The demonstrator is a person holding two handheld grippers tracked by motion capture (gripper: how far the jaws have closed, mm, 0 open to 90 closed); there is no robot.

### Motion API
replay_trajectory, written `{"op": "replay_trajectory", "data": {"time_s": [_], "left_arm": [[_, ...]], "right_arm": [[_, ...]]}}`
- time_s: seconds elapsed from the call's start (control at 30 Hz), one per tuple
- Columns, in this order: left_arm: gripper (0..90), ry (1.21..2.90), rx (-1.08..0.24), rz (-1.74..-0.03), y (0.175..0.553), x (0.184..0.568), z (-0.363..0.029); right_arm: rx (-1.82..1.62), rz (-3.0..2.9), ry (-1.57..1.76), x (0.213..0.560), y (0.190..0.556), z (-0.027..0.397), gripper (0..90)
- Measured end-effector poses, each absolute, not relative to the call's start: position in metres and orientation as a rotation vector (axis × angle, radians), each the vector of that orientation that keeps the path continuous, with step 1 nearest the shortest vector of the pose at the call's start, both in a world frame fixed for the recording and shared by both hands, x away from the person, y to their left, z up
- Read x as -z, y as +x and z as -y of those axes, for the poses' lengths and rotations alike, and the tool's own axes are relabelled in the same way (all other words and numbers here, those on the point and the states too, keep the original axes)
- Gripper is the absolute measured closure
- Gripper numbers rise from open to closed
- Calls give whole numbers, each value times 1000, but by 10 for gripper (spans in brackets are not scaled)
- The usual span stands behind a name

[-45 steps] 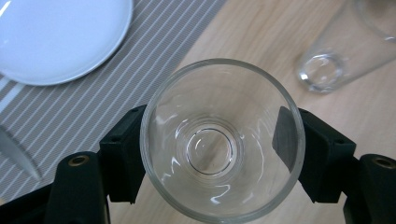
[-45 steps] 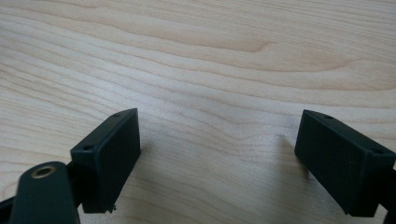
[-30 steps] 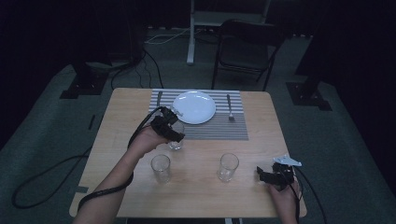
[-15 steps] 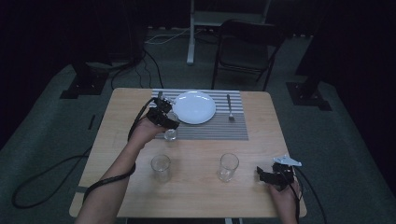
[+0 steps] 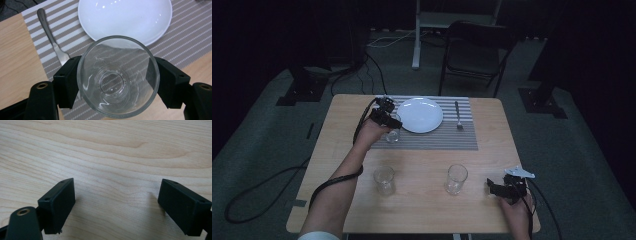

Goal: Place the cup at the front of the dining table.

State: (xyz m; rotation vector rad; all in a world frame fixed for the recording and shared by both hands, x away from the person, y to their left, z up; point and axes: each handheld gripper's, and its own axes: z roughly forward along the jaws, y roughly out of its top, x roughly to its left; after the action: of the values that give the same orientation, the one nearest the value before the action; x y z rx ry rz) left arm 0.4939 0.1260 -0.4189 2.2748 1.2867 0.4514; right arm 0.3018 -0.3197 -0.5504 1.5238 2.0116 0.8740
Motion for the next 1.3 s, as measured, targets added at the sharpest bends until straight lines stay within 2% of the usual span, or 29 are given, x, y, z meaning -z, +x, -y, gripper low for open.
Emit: {"op": "replay_trajectory", "data": {"time_s": [0.1,0.47,0.83,0.87,0.93,1.0,1.03,1.3], "left_arm": [[292,2240,-463,-1319,500,420,-127],[291,2269,-470,-1342,509,430,-129],[285,2211,-432,-1384,509,436,-139],[274,2214,-427,-1380,509,436,-139],[107,2243,-383,-1379,510,438,-136],[74,2250,-384,-1379,509,439,-134],[2,2252,-367,-1380,509,439,-133],[3,2245,-406,-1302,500,442,-135]], "right_arm": [[-874,-2012,1524,550,302,320,140],[-874,-2012,1523,550,302,320,140],[-874,-2011,1524,550,302,320,140],[-874,-2012,1524,550,302,320,140],[-874,-2012,1524,550,302,320,140],[-874,-2012,1524,550,302,320,140],[-874,-2011,1524,550,302,320,140],[-874,-2011,1524,550,302,320,140]]}}
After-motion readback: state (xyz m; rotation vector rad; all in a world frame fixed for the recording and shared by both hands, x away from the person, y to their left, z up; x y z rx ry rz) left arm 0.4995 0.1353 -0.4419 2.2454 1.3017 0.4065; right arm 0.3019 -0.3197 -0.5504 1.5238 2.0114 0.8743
